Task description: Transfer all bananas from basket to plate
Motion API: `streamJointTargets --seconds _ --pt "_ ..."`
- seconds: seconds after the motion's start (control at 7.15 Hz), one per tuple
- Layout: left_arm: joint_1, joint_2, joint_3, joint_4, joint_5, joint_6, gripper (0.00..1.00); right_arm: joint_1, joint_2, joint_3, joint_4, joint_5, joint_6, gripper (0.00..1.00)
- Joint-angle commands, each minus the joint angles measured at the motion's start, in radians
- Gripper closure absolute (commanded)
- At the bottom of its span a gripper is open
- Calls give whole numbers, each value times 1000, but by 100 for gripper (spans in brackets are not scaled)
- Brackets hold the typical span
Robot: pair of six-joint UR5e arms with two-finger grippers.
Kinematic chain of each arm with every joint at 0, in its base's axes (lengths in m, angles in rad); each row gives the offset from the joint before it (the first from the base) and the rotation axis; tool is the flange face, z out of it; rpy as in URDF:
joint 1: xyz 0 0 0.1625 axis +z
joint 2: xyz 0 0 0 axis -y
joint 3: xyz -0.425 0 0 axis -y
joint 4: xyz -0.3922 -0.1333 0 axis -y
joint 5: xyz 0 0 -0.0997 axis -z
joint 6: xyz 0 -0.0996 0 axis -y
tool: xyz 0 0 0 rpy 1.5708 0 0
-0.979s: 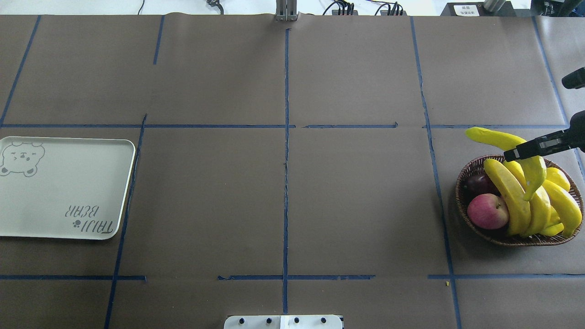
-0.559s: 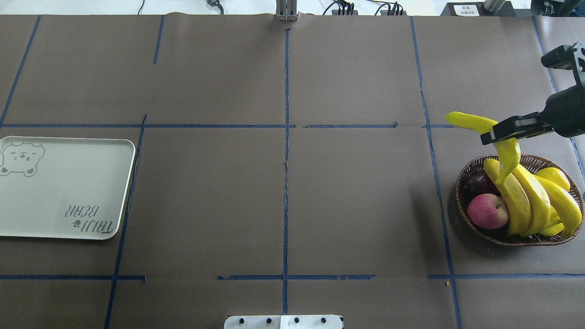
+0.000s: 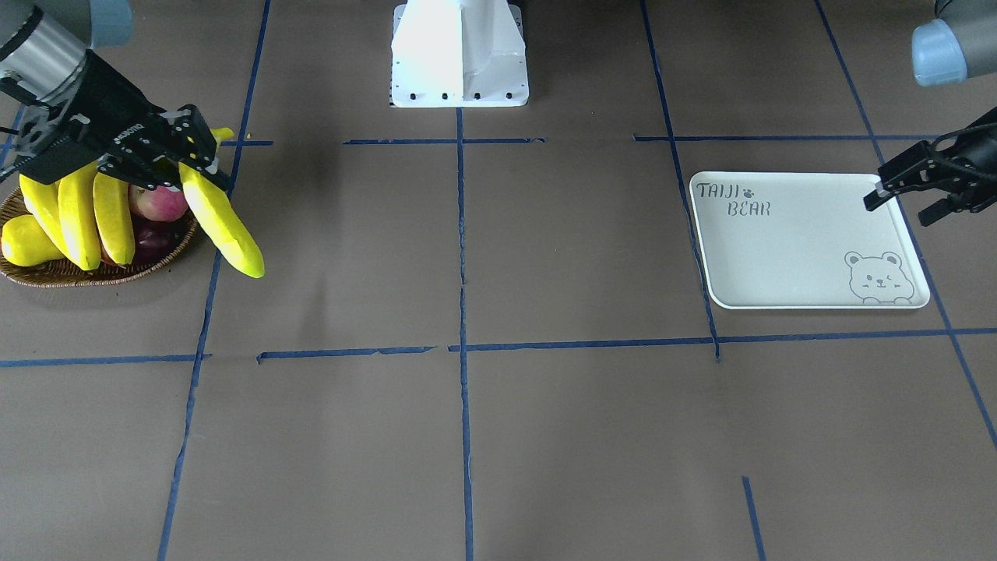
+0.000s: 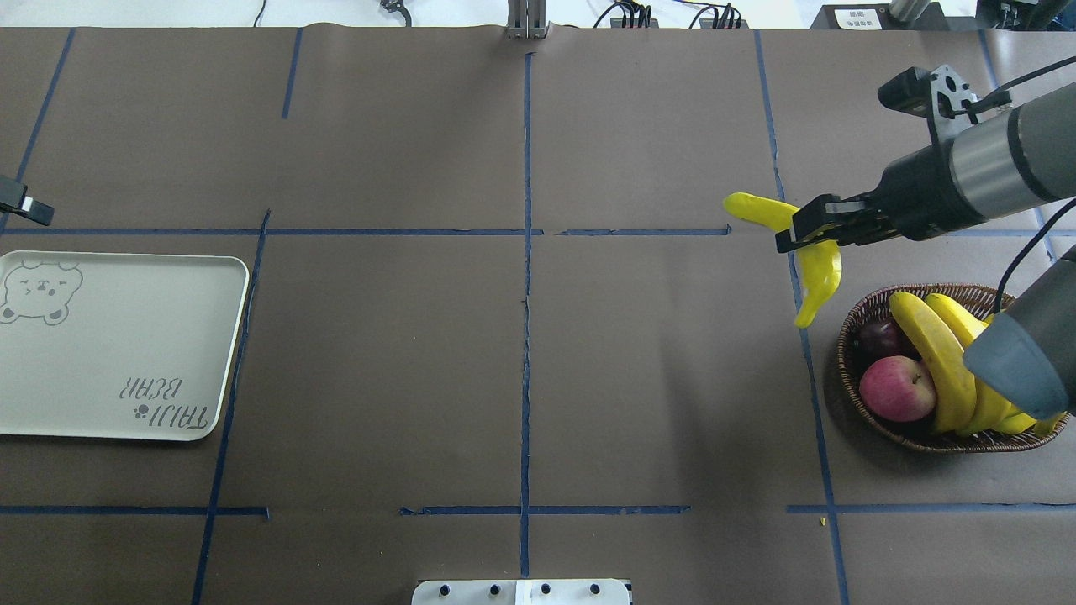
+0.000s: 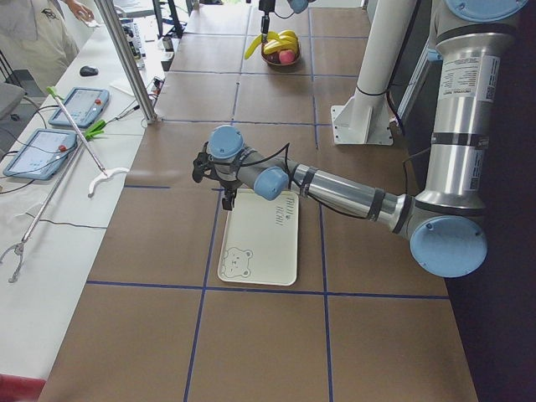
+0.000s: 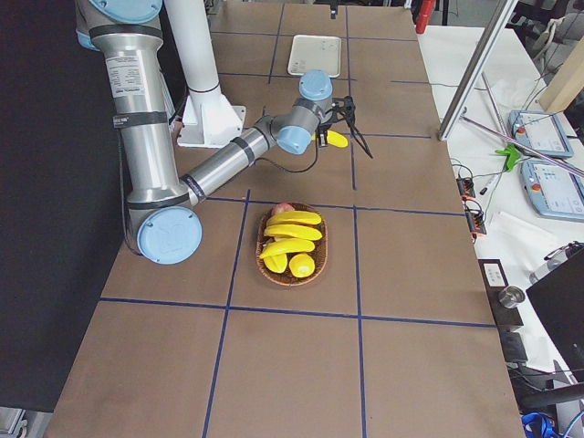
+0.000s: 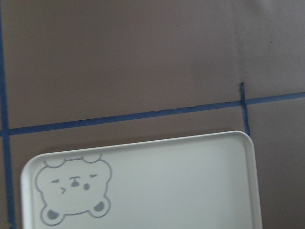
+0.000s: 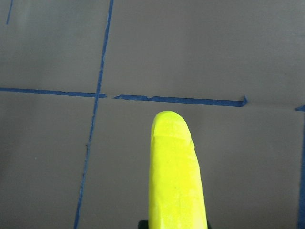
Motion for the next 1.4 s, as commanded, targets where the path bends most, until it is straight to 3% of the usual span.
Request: streamJointTargets --seconds 0.0,0.42,0.84,1.26 --pt "153 -40 -72 -72 4 -209 0 -105 91 -5 0 -124 124 100" --pt "314 -271 -71 -74 22 -728 0 -266 243 -54 38 -322 283 100" --pt "451 -440 -71 -74 178 -1192 0 -356 286 -87 126 -442 351 100" --pt "494 -514 -51 -75 203 -1325 0 -435 401 -167 129 -539 365 100"
